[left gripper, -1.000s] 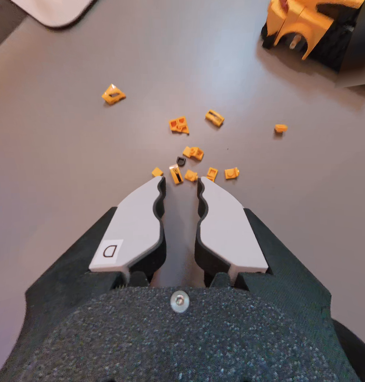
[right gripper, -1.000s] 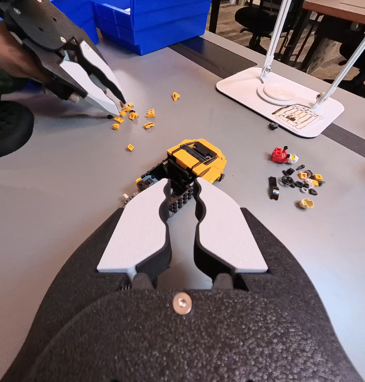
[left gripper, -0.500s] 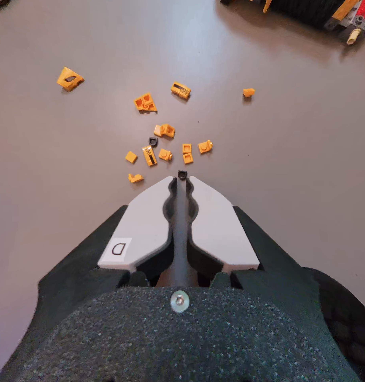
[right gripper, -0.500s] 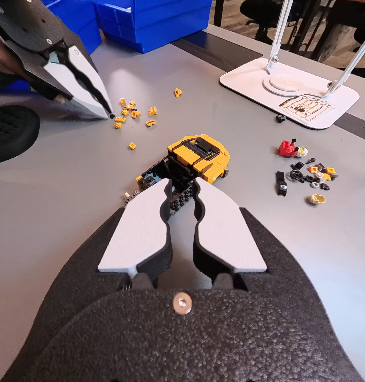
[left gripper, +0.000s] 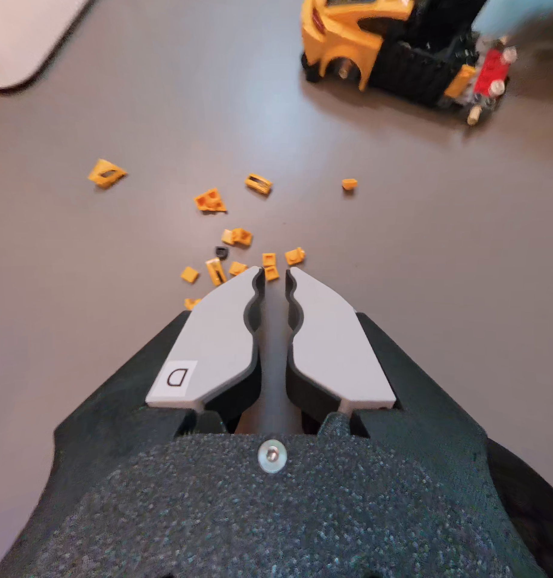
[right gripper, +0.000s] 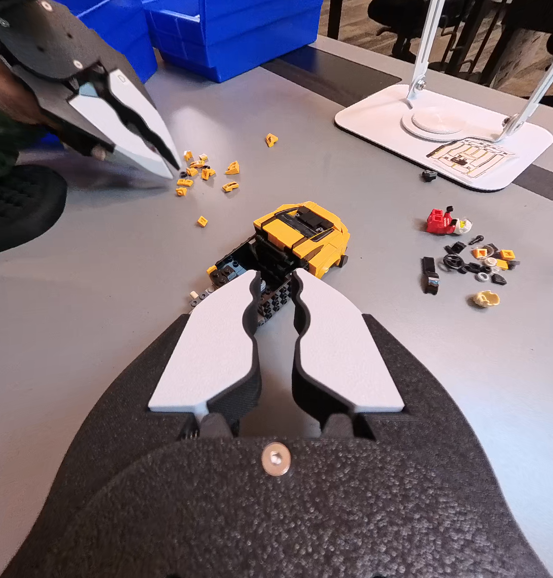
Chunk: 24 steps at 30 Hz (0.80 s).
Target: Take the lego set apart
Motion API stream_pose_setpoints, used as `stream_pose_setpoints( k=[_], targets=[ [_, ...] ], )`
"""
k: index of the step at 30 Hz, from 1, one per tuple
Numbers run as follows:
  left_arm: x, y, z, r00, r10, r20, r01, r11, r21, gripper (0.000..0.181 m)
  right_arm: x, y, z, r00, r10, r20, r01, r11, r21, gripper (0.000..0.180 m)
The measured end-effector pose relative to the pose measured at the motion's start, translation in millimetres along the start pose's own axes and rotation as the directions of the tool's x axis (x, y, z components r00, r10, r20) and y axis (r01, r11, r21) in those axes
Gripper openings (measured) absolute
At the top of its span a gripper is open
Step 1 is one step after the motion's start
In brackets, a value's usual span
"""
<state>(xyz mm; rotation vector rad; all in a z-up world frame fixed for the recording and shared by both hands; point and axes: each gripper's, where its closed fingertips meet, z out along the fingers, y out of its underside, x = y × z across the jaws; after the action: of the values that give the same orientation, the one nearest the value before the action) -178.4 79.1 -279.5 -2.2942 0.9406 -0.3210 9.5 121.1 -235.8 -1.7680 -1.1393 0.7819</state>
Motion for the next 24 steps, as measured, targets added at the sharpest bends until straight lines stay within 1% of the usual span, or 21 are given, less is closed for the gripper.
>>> stream_pose_setpoints(
  k=[2, 4, 6, 8, 10, 12, 14, 16, 17, 18, 20, 22, 24],
  targets=[
    [1.8, 5.3, 5.4, 1.0, 0.017, 0.004, -0.017, 0.999, -0.038, 0.014, 0.0, -0.1, -0.4, 1.0, -0.001, 0.0, 0.001, 1.0, 0.0, 0.017],
    [0.1, 4.1, 5.9, 1.0, 0.012, 0.013, -0.011, 0.999, -0.032, 0.011, 0.0, -0.6, -1.2, 1.0, -0.001, 0.001, 0.001, 1.0, 0.003, 0.017],
    [-15.4, 5.5, 5.3, 0.994, 0.005, 0.111, 0.0, 0.999, -0.04, 0.007, 0.1, -0.9, -1.6, 1.0, -0.001, 0.001, 0.001, 1.0, 0.004, 0.017],
    [-26.2, 3.7, 1.9, 0.985, 0.001, 0.175, 0.003, 1.0, -0.026, 0.01, 0.1, -0.8, -1.8, 1.0, 0.001, 0.003, -0.001, 1.0, 0.005, 0.017],
    [-21.5, -8.0, -2.6, 0.989, 0.004, 0.149, -0.01, 0.999, 0.045, 0.012, 0.3, -0.6, -1.9, 1.0, 0.0, 0.003, 0.0, 1.0, 0.005, 0.017],
    [-8.5, -17.2, -3.4, 0.996, 0.02, 0.082, -0.027, 0.995, 0.094, 0.016, 0.4, -0.4, -1.7, 1.0, 0.003, 0.003, -0.003, 1.0, 0.004, 0.017],
    [7.5, -16.5, 1.9, 0.999, 0.043, 0.0, -0.042, 0.996, 0.084, 0.02, 0.0, 0.1, -1.4, 1.0, 0.002, 0.005, -0.002, 1.0, 0.001, 0.017],
    [14.3, -7.8, 10.4, 0.997, 0.071, -0.021, -0.07, 0.997, 0.023, 0.02, -0.3, 0.0, -1.6, 1.0, -0.002, 0.005, 0.002, 1.0, 0.001, 0.017],
    [13.0, -4.4, 13.6, 0.997, 0.081, -0.005, -0.082, 0.997, -0.003, 0.018, -0.3, -0.4, -1.8, 1.0, -0.004, 0.004, 0.004, 1.0, 0.002, 0.017],
    [11.6, -7.8, 13.8, 0.997, 0.078, 0.008, -0.078, 0.997, 0.016, 0.012, -0.3, -0.9, -2.2, 1.0, -0.004, 0.004, 0.004, 1.0, 0.004, 0.017],
    [-4.2, -8.4, 12.2, 0.993, 0.056, 0.102, -0.057, 0.998, 0.008, 0.007, -0.2, -1.7, -3.0, 1.0, -0.005, 0.004, 0.005, 1.0, 0.007, 0.017],
    [-21.2, -11.0, 7.1, 0.981, 0.02, 0.194, -0.027, 0.999, 0.034, 0.013, -0.6, -2.6, -4.0, 1.0, -0.01, 0.003, 0.01, 1.0, 0.01, 0.017],
    [-29.4, -16.9, 2.9, 0.973, -0.019, 0.232, 0.0, 0.997, 0.082, 0.025, -1.2, -3.8, -5.4, 1.0, -0.019, 0.001, 0.019, 1.0, 0.013, 0.017]
  ],
)
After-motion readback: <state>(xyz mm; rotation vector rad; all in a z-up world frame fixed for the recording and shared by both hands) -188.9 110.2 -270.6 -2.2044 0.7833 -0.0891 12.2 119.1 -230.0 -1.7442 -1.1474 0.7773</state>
